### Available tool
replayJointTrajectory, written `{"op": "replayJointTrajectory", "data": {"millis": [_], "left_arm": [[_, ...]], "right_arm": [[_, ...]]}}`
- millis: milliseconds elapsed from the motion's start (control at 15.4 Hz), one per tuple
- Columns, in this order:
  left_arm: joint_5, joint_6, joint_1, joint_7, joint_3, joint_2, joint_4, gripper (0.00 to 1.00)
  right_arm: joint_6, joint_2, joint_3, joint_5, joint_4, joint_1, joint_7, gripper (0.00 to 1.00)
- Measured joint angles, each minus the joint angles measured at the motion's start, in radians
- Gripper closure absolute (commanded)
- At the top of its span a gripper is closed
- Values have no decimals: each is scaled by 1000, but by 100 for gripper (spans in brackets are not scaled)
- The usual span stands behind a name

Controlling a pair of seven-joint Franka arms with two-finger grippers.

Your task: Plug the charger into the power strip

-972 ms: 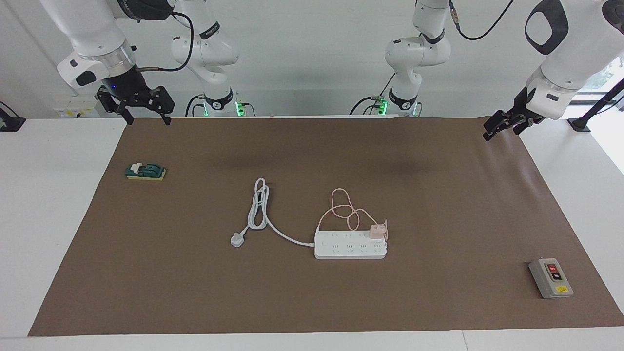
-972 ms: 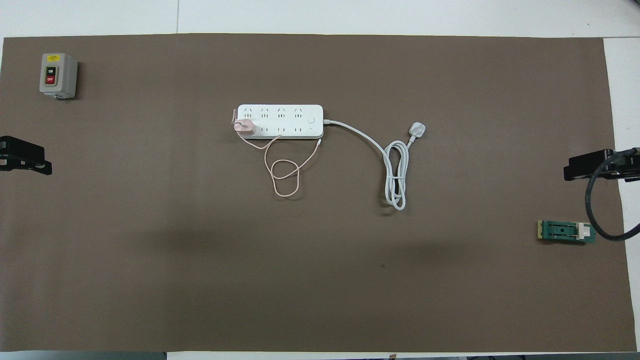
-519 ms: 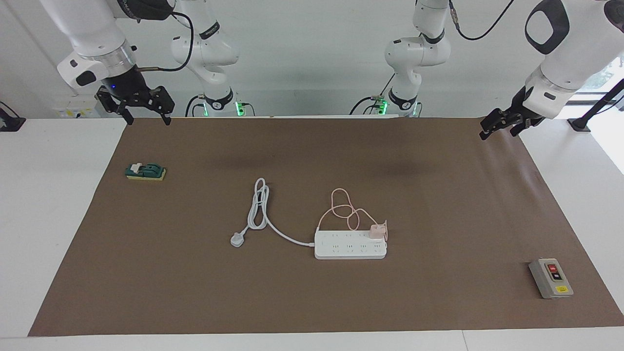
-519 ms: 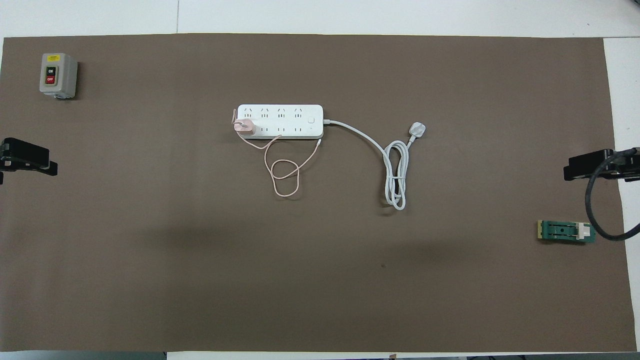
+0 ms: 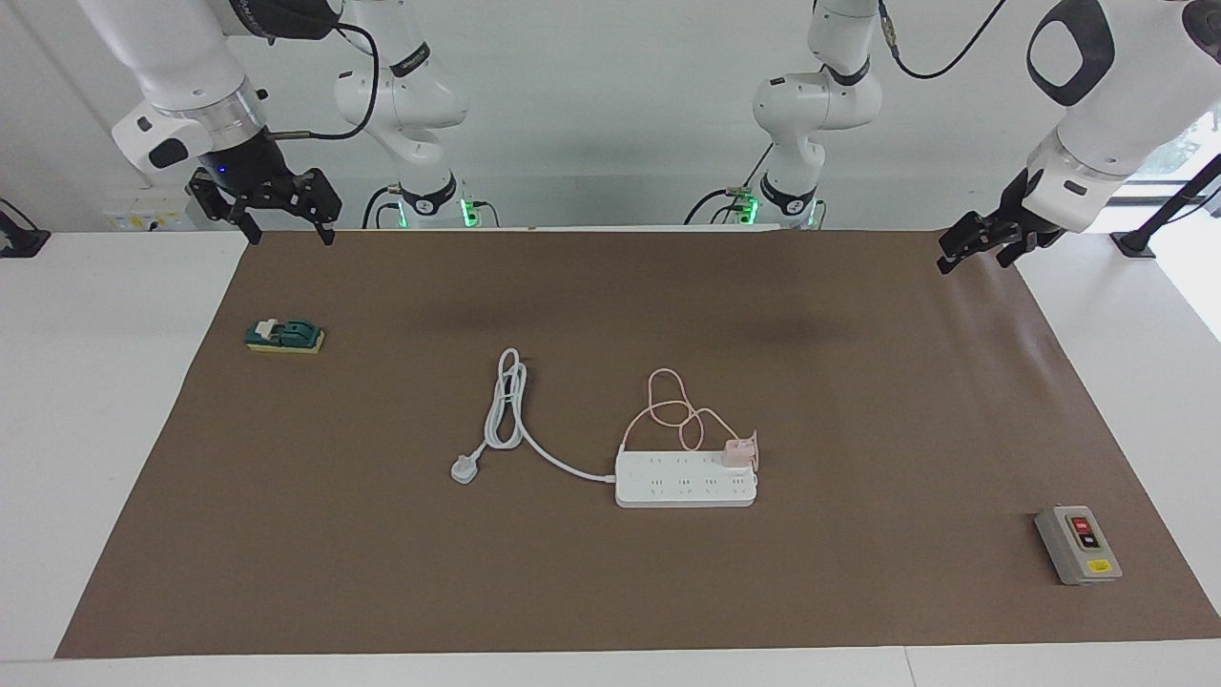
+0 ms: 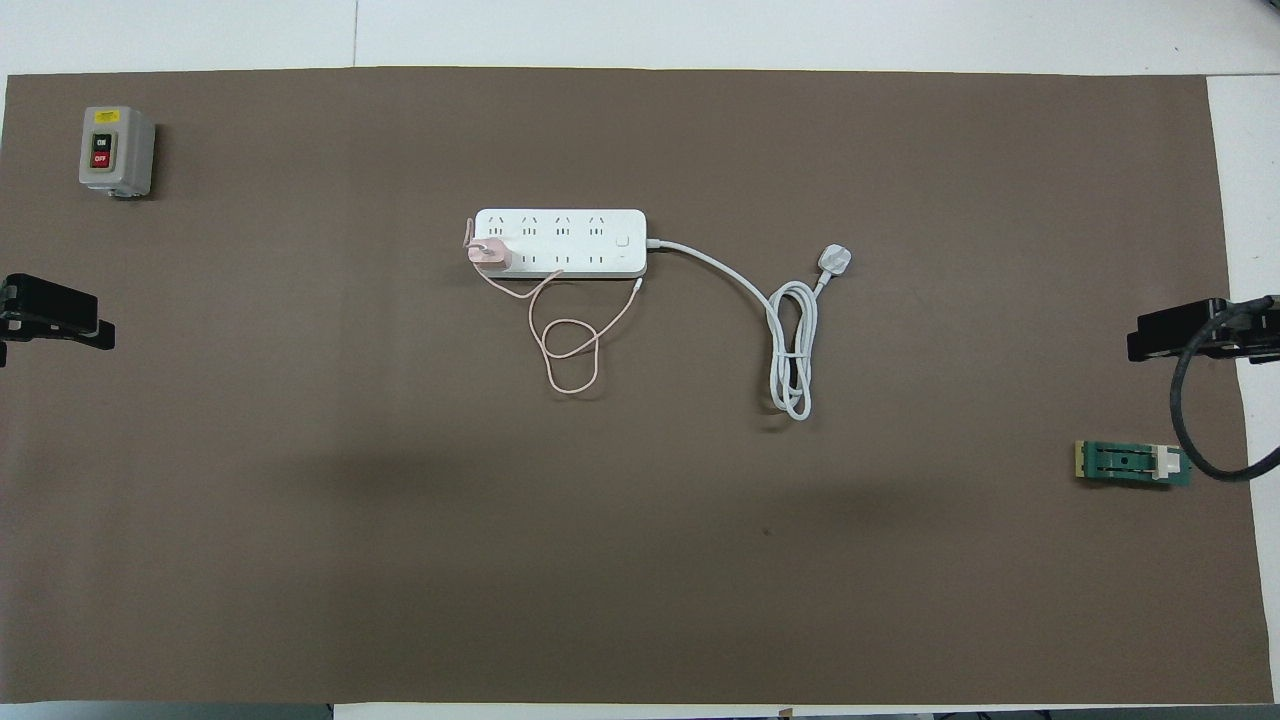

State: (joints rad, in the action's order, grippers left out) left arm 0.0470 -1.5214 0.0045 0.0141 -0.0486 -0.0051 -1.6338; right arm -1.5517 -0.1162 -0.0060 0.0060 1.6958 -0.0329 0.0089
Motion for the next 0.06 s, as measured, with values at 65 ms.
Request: {"op": "replayJointTrajectory", "data": {"millis": [65], "left_arm": [[0,0,0,0,2,0,2,0]], "right_arm": [[0,0,0,0,0,0,0,0]]}}
